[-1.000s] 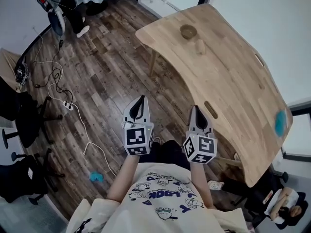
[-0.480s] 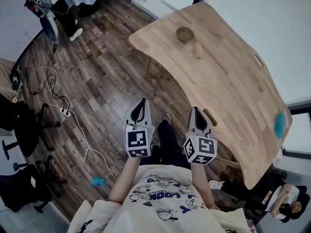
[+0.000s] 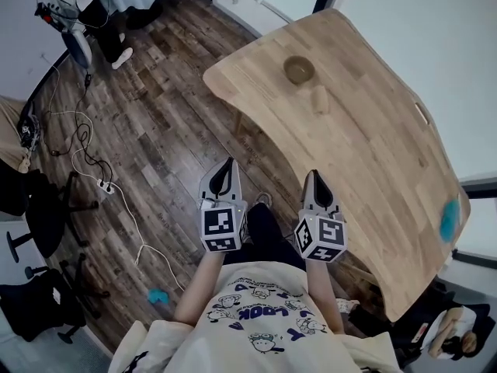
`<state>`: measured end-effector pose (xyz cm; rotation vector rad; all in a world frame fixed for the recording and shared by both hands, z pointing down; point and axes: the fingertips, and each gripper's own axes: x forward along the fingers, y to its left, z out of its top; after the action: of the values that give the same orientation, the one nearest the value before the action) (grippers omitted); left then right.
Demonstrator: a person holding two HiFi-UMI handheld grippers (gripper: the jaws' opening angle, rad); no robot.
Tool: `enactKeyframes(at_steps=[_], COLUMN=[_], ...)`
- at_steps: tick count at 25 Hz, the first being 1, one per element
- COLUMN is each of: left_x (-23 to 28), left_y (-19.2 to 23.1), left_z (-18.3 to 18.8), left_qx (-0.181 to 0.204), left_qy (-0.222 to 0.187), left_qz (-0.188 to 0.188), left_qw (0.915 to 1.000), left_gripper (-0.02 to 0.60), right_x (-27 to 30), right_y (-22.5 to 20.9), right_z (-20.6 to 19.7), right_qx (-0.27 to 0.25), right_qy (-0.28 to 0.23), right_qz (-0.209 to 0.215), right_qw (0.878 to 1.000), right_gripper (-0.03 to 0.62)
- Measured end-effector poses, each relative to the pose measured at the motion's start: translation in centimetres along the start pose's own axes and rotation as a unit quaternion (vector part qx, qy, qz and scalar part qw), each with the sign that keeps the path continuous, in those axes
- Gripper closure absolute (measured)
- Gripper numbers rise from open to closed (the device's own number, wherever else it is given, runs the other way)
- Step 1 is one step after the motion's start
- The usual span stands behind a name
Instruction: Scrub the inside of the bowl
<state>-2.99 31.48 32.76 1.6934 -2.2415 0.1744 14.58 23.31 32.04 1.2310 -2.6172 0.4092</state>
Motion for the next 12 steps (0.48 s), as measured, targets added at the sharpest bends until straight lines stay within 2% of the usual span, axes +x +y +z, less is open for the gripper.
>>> enactKeyframes(at_steps=[12], left_x=[10.8], left_y=[-0.7], left_z=[4.3], left_qx=[0.014], left_qy=[0.012], left_qz=[-0.013], left_qw=[0.9998], left_gripper=[0.555], right_x=[9.3], right_y=[-4.7], right_z=[4.6], right_qx=[0.018], right_qy=[-0.005], right_qz=[-0.014], right_qw=[1.000], right_gripper=[0.588])
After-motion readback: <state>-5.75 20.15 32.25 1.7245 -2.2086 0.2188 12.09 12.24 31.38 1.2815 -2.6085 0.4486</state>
